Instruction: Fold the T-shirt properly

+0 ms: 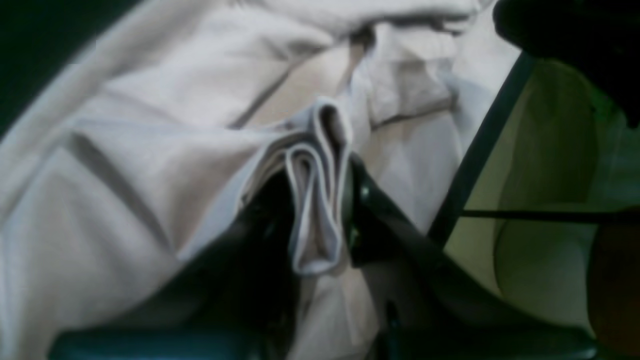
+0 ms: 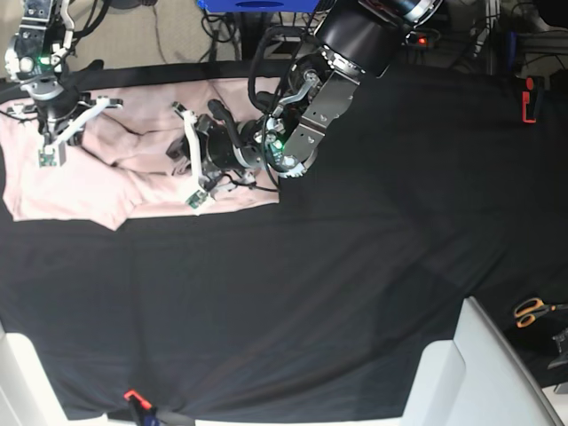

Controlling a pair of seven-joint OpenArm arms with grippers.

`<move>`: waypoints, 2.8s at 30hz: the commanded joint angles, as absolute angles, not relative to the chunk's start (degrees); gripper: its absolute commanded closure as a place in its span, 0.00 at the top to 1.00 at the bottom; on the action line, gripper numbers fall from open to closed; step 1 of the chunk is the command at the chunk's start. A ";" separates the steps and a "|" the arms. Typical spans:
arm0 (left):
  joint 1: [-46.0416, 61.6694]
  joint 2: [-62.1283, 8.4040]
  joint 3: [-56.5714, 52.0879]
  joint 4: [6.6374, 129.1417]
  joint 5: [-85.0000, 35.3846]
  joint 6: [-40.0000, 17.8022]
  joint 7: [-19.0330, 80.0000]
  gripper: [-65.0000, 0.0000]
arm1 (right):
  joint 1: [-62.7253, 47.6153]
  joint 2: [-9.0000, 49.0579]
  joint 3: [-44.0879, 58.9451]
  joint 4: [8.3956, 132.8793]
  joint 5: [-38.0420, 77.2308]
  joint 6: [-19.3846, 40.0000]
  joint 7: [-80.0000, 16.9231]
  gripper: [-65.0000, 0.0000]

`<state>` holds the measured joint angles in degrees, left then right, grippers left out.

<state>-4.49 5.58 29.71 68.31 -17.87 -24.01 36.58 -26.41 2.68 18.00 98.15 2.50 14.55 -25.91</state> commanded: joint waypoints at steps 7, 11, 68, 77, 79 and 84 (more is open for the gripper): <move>-7.25 7.34 29.76 67.47 -19.12 -24.57 34.59 0.08 | -26.33 3.12 18.15 99.21 2.51 14.46 -24.75 0.01; -8.48 8.75 29.85 66.42 -19.12 -24.57 32.66 0.31 | -26.33 3.12 18.15 99.21 2.51 14.46 -24.75 0.01; 23.34 -24.84 -17.45 86.64 -39.52 -7.52 31.34 0.00 | -8.31 1.27 -40.66 86.64 2.59 -33.63 -37.23 0.01; 23.34 -23.87 -17.27 86.55 -31.69 -7.60 31.34 0.00 | -8.04 2.68 -36.79 83.65 2.51 -40.00 -37.58 0.01; 23.25 -22.81 -17.54 86.73 -29.93 -7.60 31.25 0.00 | -8.31 3.47 -35.74 83.65 2.51 -40.00 -37.58 0.01; 23.25 -22.46 -17.54 86.73 -29.05 -7.78 31.25 0.00 | -10.33 4.70 -30.90 84.97 2.51 -40.00 -37.67 0.01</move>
<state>23.33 -21.37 -17.06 85.73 -28.75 -7.73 32.36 -10.66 4.73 -30.89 83.68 3.07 -39.75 -38.48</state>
